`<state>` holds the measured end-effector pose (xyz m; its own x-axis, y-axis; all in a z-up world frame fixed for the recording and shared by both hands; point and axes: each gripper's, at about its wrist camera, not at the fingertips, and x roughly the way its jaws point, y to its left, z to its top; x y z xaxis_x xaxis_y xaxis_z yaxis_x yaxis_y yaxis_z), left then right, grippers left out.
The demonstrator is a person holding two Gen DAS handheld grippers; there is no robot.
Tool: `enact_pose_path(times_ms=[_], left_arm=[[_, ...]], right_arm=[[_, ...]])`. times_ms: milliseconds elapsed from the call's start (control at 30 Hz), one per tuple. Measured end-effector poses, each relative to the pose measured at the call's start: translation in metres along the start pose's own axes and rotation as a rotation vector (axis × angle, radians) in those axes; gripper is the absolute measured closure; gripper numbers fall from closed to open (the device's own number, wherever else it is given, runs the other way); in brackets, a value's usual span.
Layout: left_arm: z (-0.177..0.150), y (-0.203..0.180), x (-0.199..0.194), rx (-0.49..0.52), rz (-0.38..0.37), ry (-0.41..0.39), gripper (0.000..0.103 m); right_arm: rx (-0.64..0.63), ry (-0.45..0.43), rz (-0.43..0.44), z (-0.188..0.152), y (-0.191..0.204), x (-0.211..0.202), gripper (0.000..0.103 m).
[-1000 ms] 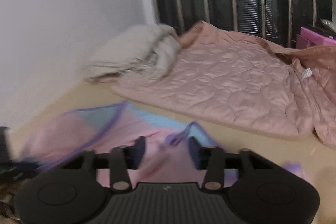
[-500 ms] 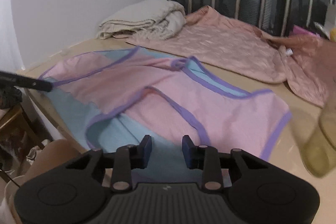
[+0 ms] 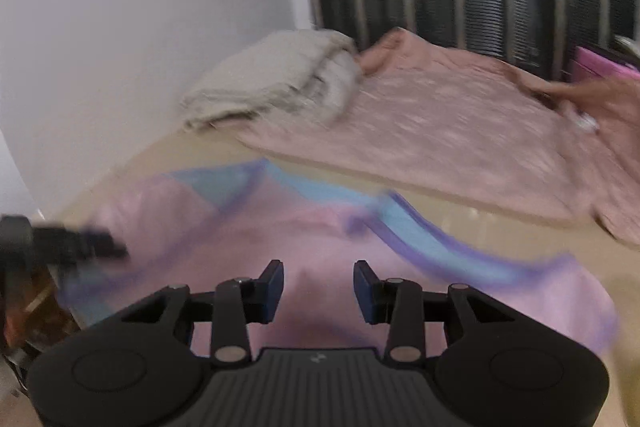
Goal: Fold clothes
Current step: 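Lay the garment flat and open both grippers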
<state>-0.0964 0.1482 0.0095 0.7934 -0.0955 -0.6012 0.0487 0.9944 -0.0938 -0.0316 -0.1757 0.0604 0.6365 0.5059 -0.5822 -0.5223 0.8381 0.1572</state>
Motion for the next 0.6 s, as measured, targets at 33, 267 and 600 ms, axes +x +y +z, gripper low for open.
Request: enact_pose_path(times_ms=[33, 267, 600], left_arm=[[-0.003, 0.001, -0.002, -0.001, 0.021, -0.010, 0.030], [-0.007, 0.007, -0.027, -0.072, 0.040, -0.026, 0.025], [-0.024, -0.005, -0.027, 0.036, 0.139, -0.018, 0.017]], right_arm=[[-0.003, 0.002, 0.036, 0.015, 0.004, 0.011, 0.056], [-0.181, 0.235, 0.013, 0.111, 0.051, 0.159, 0.053], [-0.300, 0.343, 0.002, 0.130, 0.079, 0.236, 0.099]])
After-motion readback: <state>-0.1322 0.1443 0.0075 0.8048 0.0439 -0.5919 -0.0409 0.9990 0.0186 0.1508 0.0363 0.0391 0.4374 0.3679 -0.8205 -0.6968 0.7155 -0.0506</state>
